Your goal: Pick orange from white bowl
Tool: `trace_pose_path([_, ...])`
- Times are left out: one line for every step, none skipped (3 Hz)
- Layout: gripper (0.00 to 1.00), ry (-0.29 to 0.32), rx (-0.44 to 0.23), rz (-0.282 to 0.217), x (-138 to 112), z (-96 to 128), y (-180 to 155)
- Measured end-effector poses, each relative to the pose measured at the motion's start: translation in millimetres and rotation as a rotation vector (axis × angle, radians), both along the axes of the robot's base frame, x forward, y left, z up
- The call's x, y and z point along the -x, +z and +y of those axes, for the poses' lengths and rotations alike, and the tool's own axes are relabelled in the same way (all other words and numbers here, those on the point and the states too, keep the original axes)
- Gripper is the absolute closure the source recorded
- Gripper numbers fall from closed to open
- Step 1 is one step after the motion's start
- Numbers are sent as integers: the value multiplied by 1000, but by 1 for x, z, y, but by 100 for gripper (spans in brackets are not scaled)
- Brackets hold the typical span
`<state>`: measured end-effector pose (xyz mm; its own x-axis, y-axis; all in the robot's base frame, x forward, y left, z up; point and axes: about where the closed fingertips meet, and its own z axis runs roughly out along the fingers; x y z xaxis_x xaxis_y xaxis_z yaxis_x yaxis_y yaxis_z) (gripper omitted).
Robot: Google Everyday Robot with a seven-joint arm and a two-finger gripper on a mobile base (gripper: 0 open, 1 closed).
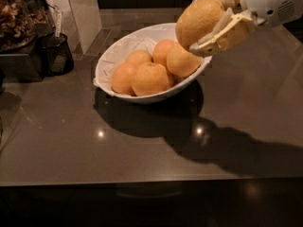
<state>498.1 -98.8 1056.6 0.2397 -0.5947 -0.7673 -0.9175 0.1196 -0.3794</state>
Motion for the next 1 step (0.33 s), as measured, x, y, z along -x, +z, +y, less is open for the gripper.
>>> trace_pose_path([100,-28,-15,-2,7,-8,-3])
